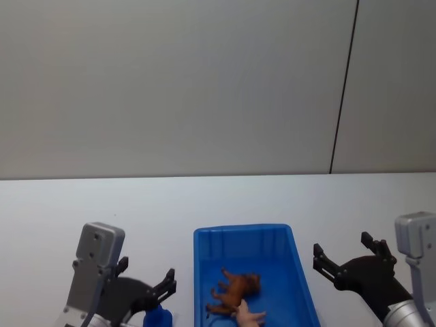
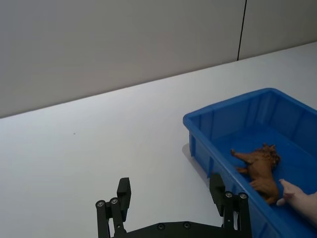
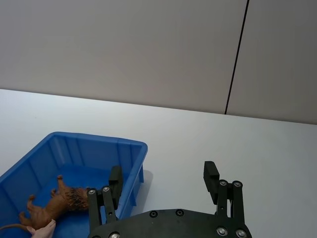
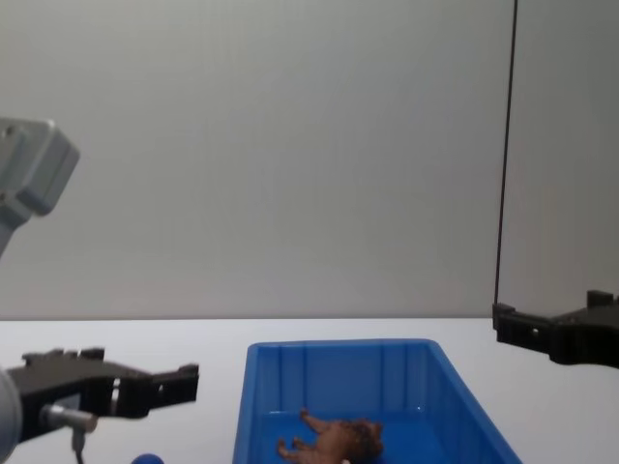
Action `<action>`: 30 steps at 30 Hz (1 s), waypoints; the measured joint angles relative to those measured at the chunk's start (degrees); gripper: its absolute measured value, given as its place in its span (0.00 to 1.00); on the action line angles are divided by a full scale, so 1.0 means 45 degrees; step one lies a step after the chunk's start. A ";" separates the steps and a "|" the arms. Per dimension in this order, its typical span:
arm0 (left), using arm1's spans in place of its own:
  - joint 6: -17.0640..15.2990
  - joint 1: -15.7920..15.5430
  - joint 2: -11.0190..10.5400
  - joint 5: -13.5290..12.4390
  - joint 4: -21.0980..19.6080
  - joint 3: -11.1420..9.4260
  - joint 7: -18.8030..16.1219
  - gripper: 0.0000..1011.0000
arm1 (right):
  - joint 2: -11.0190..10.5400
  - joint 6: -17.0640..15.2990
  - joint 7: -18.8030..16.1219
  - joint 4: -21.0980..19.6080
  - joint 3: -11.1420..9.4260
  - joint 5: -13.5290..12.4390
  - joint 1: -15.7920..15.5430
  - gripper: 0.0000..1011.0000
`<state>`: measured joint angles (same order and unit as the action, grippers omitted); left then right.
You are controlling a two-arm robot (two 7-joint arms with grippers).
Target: Pick up the two dolls from the table and place them into the box.
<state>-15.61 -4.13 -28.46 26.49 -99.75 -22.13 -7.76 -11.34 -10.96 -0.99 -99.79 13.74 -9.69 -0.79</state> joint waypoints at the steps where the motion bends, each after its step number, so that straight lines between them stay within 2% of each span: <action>1: -0.0029 0.0042 -0.0022 0.0054 -0.0001 0.0013 -0.0007 0.99 | 0.0000 0.0000 0.0002 0.0000 0.0000 0.0000 -0.0002 0.99; 8: -0.0263 0.0275 -0.0086 0.0494 0.0152 0.0069 0.0030 0.99 | -0.0001 0.0001 0.0011 0.0000 0.0001 0.0000 -0.0003 0.99; 19: -0.0358 0.0318 0.0042 0.0725 0.0695 0.0069 0.0563 0.99 | 0.0000 0.0001 0.0011 -0.0001 0.0002 0.0000 -0.0003 0.99; 23: -0.0418 0.0250 0.0143 0.0727 0.0934 0.0047 0.0773 0.92 | 0.0000 0.0001 0.0011 -0.0001 0.0002 0.0001 -0.0003 0.99; 30: -0.0491 0.0100 0.0333 0.0574 0.1354 -0.0004 0.1026 0.74 | -0.0001 0.0001 0.0010 0.0000 0.0002 0.0001 -0.0003 0.99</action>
<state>-17.82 -3.68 -26.96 29.08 -93.65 -22.15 -3.14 -11.34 -10.96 -0.95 -99.79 13.75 -9.68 -0.80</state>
